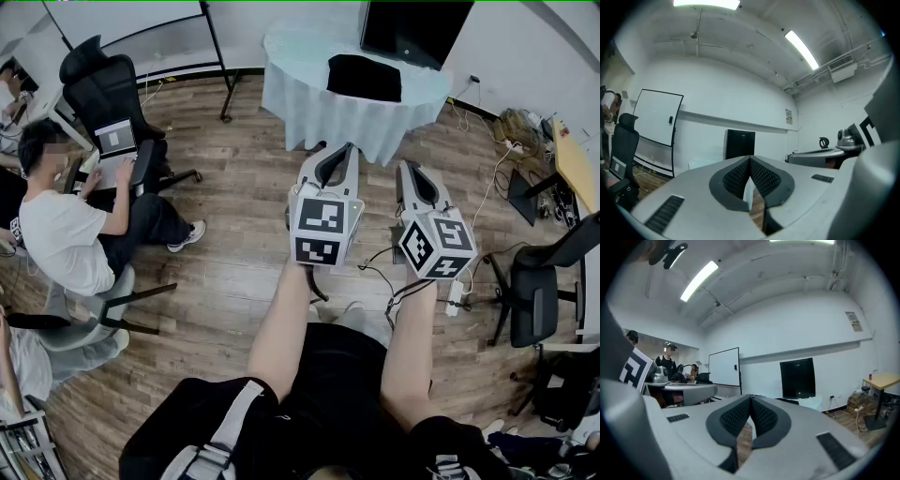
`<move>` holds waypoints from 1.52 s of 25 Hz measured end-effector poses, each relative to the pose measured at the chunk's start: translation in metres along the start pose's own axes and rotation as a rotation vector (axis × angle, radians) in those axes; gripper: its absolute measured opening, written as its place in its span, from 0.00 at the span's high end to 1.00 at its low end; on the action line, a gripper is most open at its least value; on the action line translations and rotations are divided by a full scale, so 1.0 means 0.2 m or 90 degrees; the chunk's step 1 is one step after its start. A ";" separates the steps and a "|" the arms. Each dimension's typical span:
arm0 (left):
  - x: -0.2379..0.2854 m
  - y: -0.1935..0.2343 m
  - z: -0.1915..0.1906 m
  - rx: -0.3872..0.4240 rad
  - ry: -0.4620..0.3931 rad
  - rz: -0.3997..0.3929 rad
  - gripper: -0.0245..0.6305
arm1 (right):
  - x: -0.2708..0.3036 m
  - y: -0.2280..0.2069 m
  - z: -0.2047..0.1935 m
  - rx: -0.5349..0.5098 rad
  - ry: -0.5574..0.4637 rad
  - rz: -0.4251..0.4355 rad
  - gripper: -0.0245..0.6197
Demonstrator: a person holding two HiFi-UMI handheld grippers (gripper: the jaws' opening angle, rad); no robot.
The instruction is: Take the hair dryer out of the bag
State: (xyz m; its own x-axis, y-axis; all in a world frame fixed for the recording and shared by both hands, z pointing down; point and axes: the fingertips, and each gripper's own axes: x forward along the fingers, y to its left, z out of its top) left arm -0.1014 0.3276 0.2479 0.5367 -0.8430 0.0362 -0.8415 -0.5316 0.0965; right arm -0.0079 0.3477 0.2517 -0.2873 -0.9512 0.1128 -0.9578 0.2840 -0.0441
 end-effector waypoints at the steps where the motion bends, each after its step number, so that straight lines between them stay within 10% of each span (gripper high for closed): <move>1: 0.00 0.01 0.01 0.000 0.000 0.000 0.94 | 0.01 0.00 0.01 0.000 -0.001 0.000 0.96; 24: 0.17 0.09 -0.01 -0.031 0.005 -0.017 0.94 | 0.08 -0.20 0.01 0.017 -0.014 -0.077 0.95; 38: 0.52 0.39 -0.18 -0.040 0.059 0.056 0.94 | 0.57 -0.32 -0.12 0.047 0.025 -0.026 0.95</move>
State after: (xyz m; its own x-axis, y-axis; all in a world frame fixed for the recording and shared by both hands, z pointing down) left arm -0.1083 0.2009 0.2953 0.4676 -0.8731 0.1383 -0.8811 -0.4479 0.1517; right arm 0.0204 0.2230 0.2918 -0.2501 -0.9558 0.1546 -0.9657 0.2347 -0.1110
